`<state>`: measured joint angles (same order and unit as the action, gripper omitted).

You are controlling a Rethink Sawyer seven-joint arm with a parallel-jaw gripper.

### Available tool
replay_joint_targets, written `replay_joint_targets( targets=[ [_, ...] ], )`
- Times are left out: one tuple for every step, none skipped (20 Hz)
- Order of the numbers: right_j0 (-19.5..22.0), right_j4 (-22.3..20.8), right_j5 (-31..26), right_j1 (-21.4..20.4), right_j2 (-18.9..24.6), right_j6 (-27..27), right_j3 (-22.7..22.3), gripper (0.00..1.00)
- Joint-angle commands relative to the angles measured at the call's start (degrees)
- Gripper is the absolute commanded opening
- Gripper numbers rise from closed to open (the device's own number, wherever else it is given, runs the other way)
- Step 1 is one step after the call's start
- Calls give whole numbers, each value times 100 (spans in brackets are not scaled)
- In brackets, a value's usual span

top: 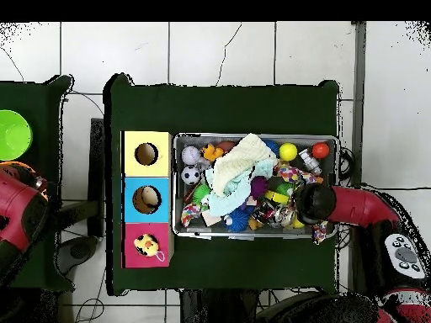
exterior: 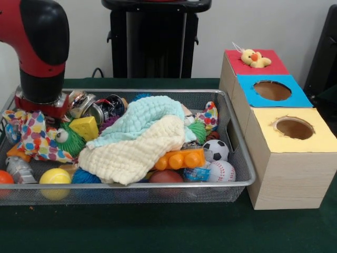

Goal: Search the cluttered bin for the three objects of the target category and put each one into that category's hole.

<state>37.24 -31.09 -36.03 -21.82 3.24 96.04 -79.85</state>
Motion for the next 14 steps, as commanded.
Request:
replay_joint_targets(
  targets=[
    [276, 736, 2, 1565, 751, 482, -159, 100],
    [255, 914, 17, 1562, 774, 641, -201, 100],
    [207, 1100, -50, 1550, 769, 790, -236, 100],
    [127, 1269, -95, 1549, 740, 961, -232, 100],
    [55, 1434, -125, 1536, 706, 1121, -251, 100],
    [-35, 1581, -149, 1538, 649, 1270, -246, 100],
    [-124, 1728, -172, 1540, 592, 1418, -241, 100],
    [-194, 1854, -151, 1539, 542, 1524, -260, 100],
    [-278, 1958, -120, 1545, 474, 1620, -256, 100],
    [-334, 2058, -45, 1550, 426, 1663, -273, 100],
    [-391, 2157, 31, 1555, 378, 1707, -290, 100],
    [-441, 2244, 74, 1547, 342, 1731, -320, 100],
    [-487, 2317, 127, 1542, 309, 1749, -345, 100],
    [-532, 2389, 180, 1536, 275, 1768, -370, 100]
  ],
)
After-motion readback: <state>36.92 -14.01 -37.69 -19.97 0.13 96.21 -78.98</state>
